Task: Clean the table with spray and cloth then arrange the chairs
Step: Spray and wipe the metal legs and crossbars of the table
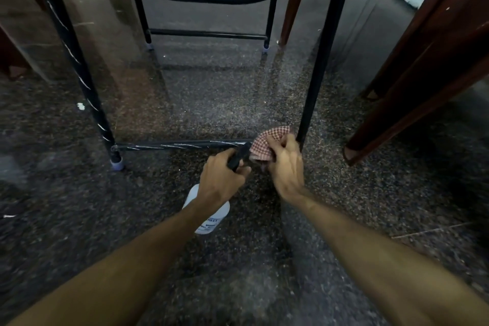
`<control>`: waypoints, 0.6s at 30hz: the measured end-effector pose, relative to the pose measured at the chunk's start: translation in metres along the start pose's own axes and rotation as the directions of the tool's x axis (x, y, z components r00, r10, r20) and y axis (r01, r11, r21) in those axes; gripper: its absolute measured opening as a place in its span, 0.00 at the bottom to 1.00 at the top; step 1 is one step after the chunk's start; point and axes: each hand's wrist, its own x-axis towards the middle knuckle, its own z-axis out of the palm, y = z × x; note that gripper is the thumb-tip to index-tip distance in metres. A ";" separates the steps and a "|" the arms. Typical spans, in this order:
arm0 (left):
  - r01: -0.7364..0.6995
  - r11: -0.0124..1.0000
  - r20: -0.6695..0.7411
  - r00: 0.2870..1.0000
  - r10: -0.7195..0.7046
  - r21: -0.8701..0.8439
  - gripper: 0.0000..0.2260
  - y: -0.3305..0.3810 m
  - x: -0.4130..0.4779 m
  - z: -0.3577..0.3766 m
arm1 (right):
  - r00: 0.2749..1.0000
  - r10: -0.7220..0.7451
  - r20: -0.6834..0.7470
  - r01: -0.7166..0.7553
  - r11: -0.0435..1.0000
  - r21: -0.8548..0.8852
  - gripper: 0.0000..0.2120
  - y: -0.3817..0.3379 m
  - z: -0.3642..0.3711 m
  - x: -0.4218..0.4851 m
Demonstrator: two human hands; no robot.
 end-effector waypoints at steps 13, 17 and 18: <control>0.174 0.983 -0.033 0.984 -0.173 0.057 0.13 -0.020 -0.023 -0.029 | 0.983 0.051 -0.178 -0.024 0.988 0.155 0.24 -0.011 -0.012 0.007; 0.224 0.975 -0.075 0.972 -0.222 0.018 0.10 -0.026 -0.029 -0.040 | 0.937 0.137 -0.322 -0.082 0.980 0.179 0.23 0.002 -0.028 0.001; 0.242 0.970 -0.092 0.967 -0.239 0.023 0.09 -0.027 -0.031 -0.044 | 0.934 0.137 -0.331 -0.080 0.980 0.181 0.23 0.001 -0.029 0.002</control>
